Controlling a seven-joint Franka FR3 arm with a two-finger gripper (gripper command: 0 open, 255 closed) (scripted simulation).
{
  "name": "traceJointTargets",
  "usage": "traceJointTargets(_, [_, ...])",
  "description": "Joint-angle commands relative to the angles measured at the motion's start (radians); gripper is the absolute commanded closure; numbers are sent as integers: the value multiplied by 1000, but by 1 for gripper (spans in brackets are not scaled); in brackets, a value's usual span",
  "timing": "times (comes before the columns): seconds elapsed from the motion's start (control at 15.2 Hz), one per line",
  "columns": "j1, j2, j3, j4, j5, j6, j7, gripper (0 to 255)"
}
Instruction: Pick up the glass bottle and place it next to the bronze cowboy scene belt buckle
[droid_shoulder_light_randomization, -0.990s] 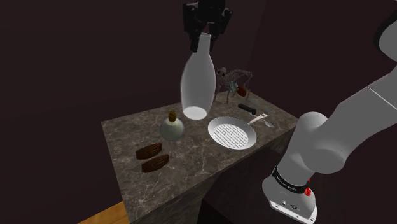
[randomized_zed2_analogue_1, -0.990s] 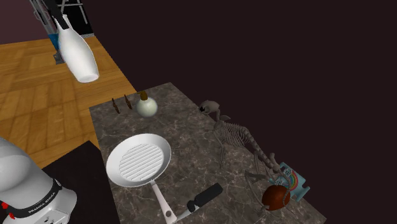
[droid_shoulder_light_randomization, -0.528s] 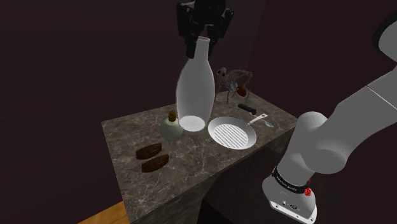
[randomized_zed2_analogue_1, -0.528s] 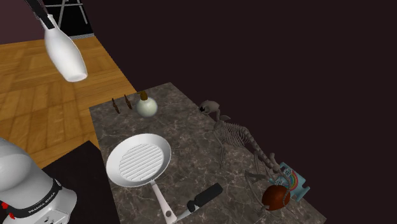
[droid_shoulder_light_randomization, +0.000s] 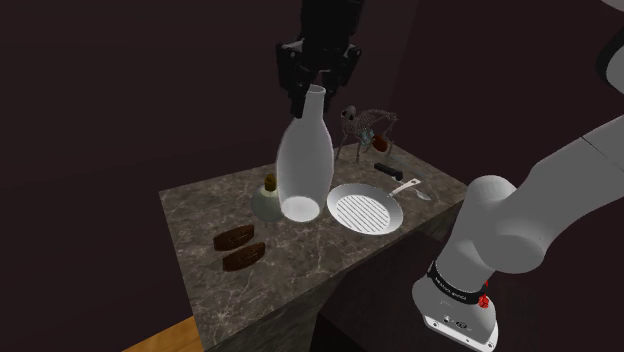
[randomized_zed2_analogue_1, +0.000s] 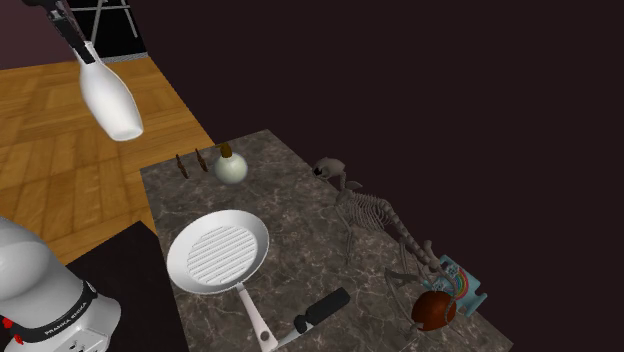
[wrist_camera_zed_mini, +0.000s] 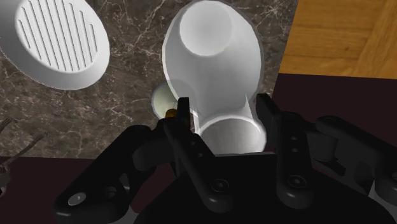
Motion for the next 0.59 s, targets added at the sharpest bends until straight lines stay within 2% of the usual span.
traceJointTargets(0.0, [3, -12, 0, -39, 4, 28, 1, 255])
traceJointTargets(0.53, [11, -48, 2, -178, 14, 132, 2, 255])
